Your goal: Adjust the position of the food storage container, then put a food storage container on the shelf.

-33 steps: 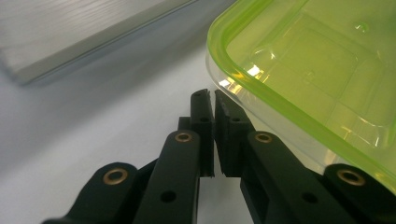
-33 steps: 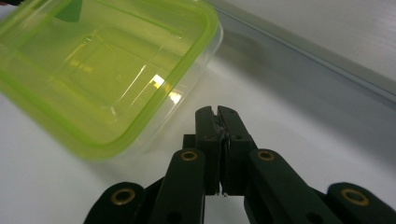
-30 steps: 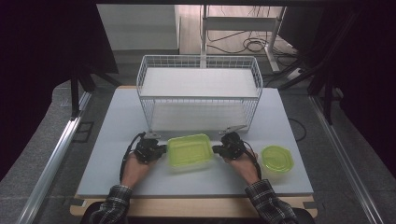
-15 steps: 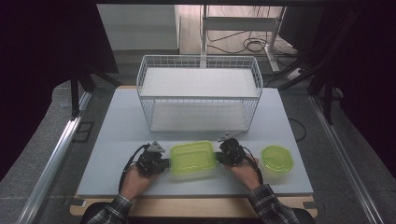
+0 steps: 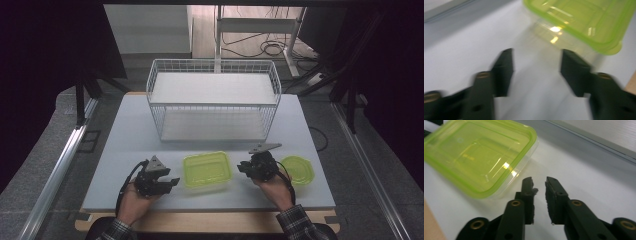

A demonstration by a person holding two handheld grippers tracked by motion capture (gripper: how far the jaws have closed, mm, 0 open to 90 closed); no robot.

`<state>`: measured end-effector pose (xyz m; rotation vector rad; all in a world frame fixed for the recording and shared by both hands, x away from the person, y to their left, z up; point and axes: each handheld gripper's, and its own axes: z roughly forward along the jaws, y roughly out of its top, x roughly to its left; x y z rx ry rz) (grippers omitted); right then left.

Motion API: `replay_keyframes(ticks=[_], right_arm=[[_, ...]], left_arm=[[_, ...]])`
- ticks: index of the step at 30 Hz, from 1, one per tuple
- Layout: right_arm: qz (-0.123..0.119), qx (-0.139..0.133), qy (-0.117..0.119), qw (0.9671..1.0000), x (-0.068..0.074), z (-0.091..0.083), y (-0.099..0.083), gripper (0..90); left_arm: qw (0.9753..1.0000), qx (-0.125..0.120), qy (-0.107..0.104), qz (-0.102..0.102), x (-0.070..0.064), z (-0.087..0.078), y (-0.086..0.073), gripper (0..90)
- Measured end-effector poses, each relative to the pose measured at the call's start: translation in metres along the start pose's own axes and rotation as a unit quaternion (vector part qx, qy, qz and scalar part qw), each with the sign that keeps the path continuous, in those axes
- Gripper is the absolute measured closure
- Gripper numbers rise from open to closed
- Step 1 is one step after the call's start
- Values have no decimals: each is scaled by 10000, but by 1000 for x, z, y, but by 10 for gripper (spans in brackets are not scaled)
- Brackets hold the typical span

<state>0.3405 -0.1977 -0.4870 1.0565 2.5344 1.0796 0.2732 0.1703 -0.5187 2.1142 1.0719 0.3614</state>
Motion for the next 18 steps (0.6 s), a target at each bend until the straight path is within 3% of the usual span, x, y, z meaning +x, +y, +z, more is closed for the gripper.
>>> replay_keyframes(ticks=[2, 3, 4, 5, 7, 8, 12, 13, 18], right_arm=[[72, -132, 60, 9999, 0, -6, -4, 627], [72, -132, 60, 9999, 0, -6, -4, 627], [101, -214, 71, 9997, 1, -10, -7, 543], [101, -214, 71, 9997, 1, -10, -7, 543], [121, -274, 80, 9995, 1, -11, -8, 458], [158, -302, 154, 9993, 0, -10, -8, 374], [173, -306, 206, 9992, 0, -7, -8, 297], [243, -357, 334, 9985, 0, -6, -8, 251], [366, -417, 487, 9973, -1, -4, -8, 180]], left_arm=[[10000, -5, 71, -48, 1, -2, -2, 238], [9998, -5, 148, -96, 1, -4, -4, 238], [9997, 1, 188, -134, 2, -6, -6, 160], [9997, 17, 224, -104, 3, -7, -7, 160], [9997, -25, 229, -92, 4, -9, -9, 86], [9996, -125, 235, -90, 4, -10, -11, 54], [9996, -160, 229, -12, 4, -9, -12, 32], [9996, -222, 156, 36, 4, -8, -12, 29], [9992, -344, 111, 140, 4, -8, -12, 24]])
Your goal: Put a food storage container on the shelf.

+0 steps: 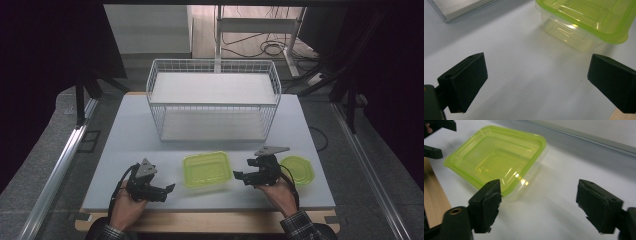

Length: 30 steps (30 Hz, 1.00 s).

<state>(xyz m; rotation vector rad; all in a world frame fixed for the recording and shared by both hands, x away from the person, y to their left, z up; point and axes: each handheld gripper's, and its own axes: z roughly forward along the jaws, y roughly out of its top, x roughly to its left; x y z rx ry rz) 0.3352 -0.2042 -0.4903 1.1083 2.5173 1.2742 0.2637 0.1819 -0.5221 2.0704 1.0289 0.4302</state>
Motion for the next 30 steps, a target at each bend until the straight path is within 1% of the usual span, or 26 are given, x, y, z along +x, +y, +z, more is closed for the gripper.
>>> replay_keyframes(ticks=[1, 2, 3, 4, 6, 7, 8, 9, 10, 11, 12, 13, 16, 19, 20, 21, 24, 25, 26, 29, 30], right_arm=[[65, -3, 70, 10000, 0, 2, 0, 148], [65, -3, 70, 10000, 0, 2, 0, 148], [126, 45, 122, 9998, 0, 5, 0, 119], [126, 45, 122, 9998, 0, 5, 0, 119], [103, 141, 162, 9997, 1, 10, 1, 77], [100, 216, 188, 9995, 2, 12, 2, 69], [100, 216, 188, 9995, 2, 12, 2, 69], [176, 236, 204, 9994, 3, 15, 4, 60], [239, 229, 213, 9992, 3, 16, 5, 62], [239, 229, 213, 9992, 3, 16, 5, 62], [309, 243, 252, 9989, 2, 17, 7, 74], [422, 209, 287, 9985, 2, 18, 10, 130], [674, 166, 435, 9966, -1, 20, 14, 223], [802, 226, 497, 9953, -2, 27, 18, 297], [802, 226, 497, 9953, -2, 27, 18, 297], [888, 260, 511, 9944, -3, 31, 19, 341], [1126, 319, 573, 9915, -6, 36, 23, 416], [1126, 319, 573, 9915, -6, 36, 23, 416], [1211, 372, 600, 9901, -7, 40, 24, 471], [1373, 503, 611, 9874, -11, 45, 24, 558], [1437, 507, 639, 9863, -12, 46, 24, 594]], left_arm=[[10000, -4, -2, 14, 0, 1, 0, 24], [10000, 15, -3, 32, 0, 1, 0, 24], [10000, 50, 6, 84, -1, 3, -1, 24], [10000, 50, 6, 84, -1, 3, -1, 24], [9998, 90, 22, 177, -3, 4, 0, 25], [9998, 112, 19, 189, -3, 5, 0, 25], [9998, 112, 19, 189, -3, 5, 0, 25], [9995, 175, 36, 241, -4, 6, -1, 25], [9995, 175, 36, 241, -4, 6, -1, 25], [9995, 189, 43, 260, -4, 7, -1, 25], [9994, 199, 46, 274, -5, 7, -1, 25], [9993, 212, 55, 296, -5, 7, -1, 25], [9992, 233, 49, 310, -5, 8, -1, 27], [9991, 254, 49, 350, -6, 9, -1, 27], [9991, 254, 49, 350, -6, 9, -1, 28], [9989, 268, 55, 370, -6, 9, -1, 28], [9987, 313, 62, 409, -7, 10, -1, 28], [9987, 313, 62, 409, -7, 10, -1, 28], [9985, 322, 70, 426, -7, 10, -1, 29], [9984, 335, 76, 448, -7, 10, -1, 29], [9984, 335, 76, 448, -7, 10, -1, 29]])
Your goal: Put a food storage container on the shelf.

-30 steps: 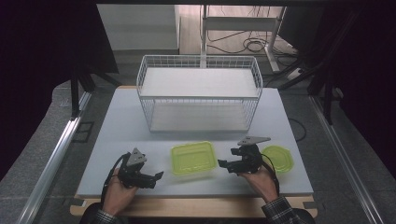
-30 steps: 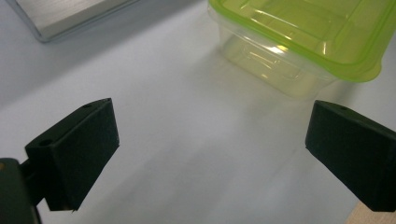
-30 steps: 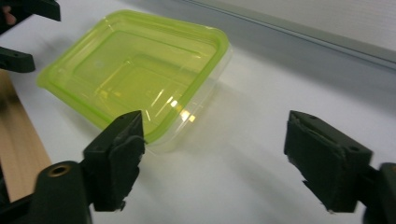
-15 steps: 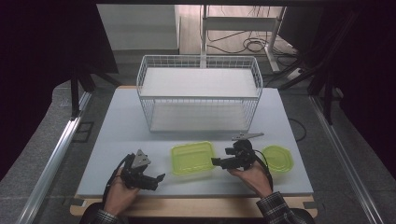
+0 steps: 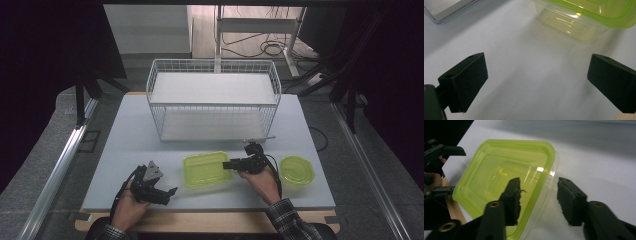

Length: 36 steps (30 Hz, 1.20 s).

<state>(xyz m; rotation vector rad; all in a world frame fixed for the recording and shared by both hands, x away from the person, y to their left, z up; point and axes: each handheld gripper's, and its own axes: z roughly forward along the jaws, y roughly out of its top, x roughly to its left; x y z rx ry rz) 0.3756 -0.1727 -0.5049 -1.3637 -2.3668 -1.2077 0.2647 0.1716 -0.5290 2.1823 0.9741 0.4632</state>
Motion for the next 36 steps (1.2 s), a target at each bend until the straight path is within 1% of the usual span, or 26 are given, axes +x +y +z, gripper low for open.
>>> replay_keyframes(ticks=[3, 4, 5, 6, 7, 8, 9, 13, 18, 20, 22, 26, 31, 36], right_arm=[[227, 57, 199, 9995, -3, 1, 1, 681], [360, 109, 241, 9990, -4, 1, 2, 697], [360, 109, 241, 9990, -4, 1, 2, 697], [544, 151, 404, 9976, -7, 0, 3, 741], [544, 151, 404, 9976, -7, 0, 3, 741], [721, 183, 679, 9949, -10, 1, 3, 781], [790, 194, 770, 9937, -10, 1, 3, 793], [713, 225, 781, 9941, -7, 0, 5, 802], [751, 177, 794, 9939, -9, -2, 4, 804], [755, 97, 785, 9940, -10, -6, 4, 805], [756, 47, 834, 9936, -9, -10, 5, 804], [723, -43, 845, 9938, -7, -16, 8, 804], [720, -222, 905, 9930, -4, -28, 16, 803], [778, -378, 1013, 9911, -3, -38, 24, 803]], left_arm=[[10000, 8, 11, 22, 0, 0, 0, 29], [10000, 14, 15, 34, -1, 1, 0, 30], [10000, 14, 15, 34, -1, 1, 0, 29], [10000, 7, 25, 35, -2, 1, 0, 30], [10000, 7, 25, 35, -2, 1, 0, 30], [10000, 21, 37, 55, -1, 1, 0, 30], [10000, 20, 43, 54, -1, 0, 0, 30], [10000, 12, 76, 47, 0, 0, 0, 30], [9999, 0, 100, 20, 1, -1, -1, 31], [9999, 3, 129, -22, 3, -2, -1, 31], [9999, 10, 147, -61, 5, -3, -2, 31], [9998, 17, 169, -87, 6, -3, -2, 31], [9997, 34, 191, -113, 7, -3, -3, 31], [9997, 56, 199, -119, 7, -3, -3, 31]])
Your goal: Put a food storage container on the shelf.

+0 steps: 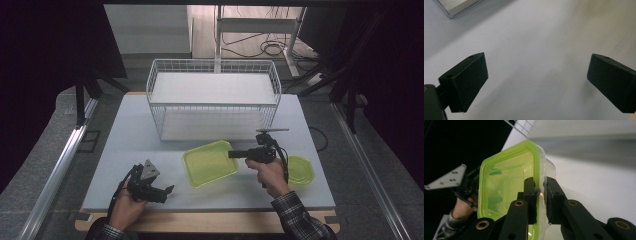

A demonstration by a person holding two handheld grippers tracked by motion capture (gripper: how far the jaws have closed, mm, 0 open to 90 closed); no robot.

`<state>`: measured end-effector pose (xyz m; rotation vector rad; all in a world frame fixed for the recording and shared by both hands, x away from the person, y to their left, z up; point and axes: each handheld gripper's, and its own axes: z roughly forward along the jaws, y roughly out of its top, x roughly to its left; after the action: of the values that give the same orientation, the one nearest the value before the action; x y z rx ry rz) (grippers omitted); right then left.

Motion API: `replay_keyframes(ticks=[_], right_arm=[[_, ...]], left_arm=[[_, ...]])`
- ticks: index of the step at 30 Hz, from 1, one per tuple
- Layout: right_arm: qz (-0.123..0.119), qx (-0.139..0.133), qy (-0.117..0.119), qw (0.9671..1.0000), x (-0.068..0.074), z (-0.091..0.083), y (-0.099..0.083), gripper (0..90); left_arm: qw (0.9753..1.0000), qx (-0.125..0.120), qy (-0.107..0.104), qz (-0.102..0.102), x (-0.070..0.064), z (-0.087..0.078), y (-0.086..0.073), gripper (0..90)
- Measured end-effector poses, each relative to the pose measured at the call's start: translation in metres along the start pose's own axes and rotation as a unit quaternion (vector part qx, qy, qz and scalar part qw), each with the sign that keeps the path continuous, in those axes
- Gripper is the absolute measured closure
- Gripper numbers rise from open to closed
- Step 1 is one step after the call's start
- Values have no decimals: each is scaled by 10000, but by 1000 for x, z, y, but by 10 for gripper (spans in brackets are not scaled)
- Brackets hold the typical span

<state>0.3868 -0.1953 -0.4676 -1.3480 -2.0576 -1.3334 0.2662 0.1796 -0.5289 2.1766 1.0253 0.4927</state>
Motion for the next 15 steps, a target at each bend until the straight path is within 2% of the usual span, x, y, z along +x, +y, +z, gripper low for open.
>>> replay_keyframes(ticks=[15], right_arm=[[-199, -243, 32, 9995, 26, -21, 31, 803]], left_arm=[[10000, 14, 13, 19, 0, 0, 0, 30]])
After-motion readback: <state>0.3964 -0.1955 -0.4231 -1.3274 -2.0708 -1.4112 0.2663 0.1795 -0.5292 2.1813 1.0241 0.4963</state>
